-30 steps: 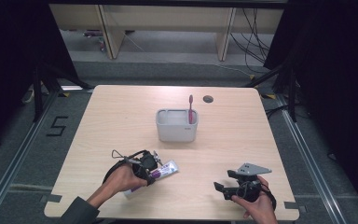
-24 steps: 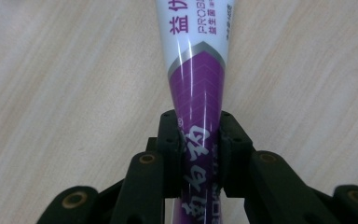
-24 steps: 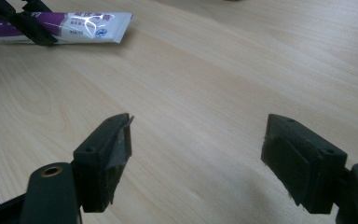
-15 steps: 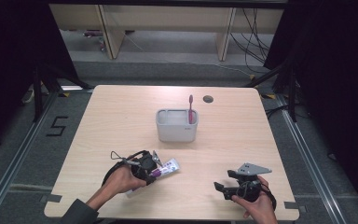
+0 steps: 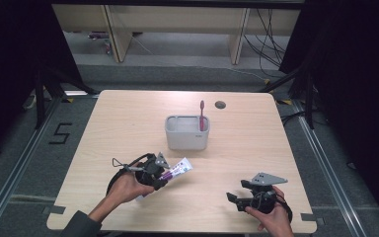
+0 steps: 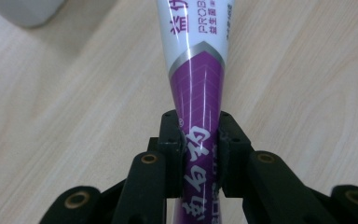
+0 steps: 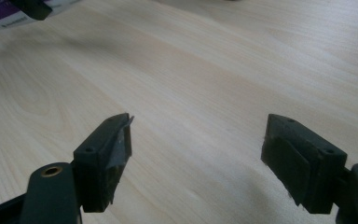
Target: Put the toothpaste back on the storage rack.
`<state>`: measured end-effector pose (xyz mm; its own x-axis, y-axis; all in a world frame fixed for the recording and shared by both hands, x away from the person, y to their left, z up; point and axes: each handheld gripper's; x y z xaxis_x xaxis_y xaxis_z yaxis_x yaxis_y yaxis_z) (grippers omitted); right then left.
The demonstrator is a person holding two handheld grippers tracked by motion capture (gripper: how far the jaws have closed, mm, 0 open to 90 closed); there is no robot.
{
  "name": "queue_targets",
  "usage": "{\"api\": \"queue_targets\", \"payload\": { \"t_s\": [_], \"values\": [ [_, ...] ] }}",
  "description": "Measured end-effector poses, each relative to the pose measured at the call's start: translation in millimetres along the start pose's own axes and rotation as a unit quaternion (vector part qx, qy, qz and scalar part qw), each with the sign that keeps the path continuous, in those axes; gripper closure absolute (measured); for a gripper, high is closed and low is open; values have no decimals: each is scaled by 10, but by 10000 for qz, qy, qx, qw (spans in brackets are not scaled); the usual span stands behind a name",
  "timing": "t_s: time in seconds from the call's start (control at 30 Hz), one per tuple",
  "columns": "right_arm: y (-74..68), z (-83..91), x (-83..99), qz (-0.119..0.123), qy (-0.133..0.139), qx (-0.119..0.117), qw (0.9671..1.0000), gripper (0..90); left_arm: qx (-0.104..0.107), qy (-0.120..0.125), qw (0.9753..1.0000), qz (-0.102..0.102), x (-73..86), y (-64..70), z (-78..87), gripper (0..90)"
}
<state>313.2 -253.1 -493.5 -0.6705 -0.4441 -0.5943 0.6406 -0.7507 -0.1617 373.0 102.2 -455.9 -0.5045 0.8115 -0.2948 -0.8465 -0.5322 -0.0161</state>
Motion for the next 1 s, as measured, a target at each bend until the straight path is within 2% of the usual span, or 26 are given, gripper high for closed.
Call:
{"api": "queue_targets", "payload": {
  "t_s": [0.1,0.13,0.2,0.23,0.33,0.37,0.5,0.57,0.63,0.67,0.77,0.83,0.87,1.0],
  "values": [
    [-2,2,0,-15,-5,-5,10000,248,-13,120,9999,5,-11,-13,48,743],
    [-3,4,0,-27,-10,-6,10000,248,-37,232,9997,44,-13,-13,61,743],
    [2,-2,1,-2,0,-2,10000,248,11,335,9994,43,-25,-23,95,743],
    [-2,-1,1,-28,7,-42,10000,248,-33,478,9988,58,-27,-18,105,743],
    [-1,0,0,-28,4,-37,10000,248,-61,696,9975,112,-46,-12,164,743],
    [-1,-3,1,-25,20,-48,10000,248,4,743,9972,123,-56,-15,181,743],
    [0,0,2,-24,-8,-26,10000,248,-81,954,9953,106,-102,-11,248,743],
    [0,0,2,-23,-8,-26,10000,248,-44,1045,9945,97,-128,-21,274,743],
    [0,-1,1,-23,7,-38,10000,248,-114,1225,9923,162,-151,-26,310,743],
    [1,1,2,-23,5,-33,10000,248,-66,1297,9913,204,-167,-37,328,743],
    [6,-6,2,0,18,-26,10000,248,-95,1541,9874,346,-212,-60,378,742],
    [6,-6,2,0,20,-31,10000,248,-88,1730,9840,414,-245,-67,401,742],
    [7,-4,1,-4,7,-20,10000,248,-41,1792,9829,420,-267,-74,409,742],
    [7,-4,3,-2,13,-28,10000,248,-107,2058,9774,470,-358,-76,447,742]
  ]
}}
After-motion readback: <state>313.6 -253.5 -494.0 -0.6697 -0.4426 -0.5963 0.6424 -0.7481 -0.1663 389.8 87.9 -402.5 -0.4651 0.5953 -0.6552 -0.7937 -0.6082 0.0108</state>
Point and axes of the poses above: each handheld gripper's, and its own axes: z roughly backward along the jaws, x roughly out of its underside, y roughly to its right, and after that the axes turned 13 degrees about -y, right-handed
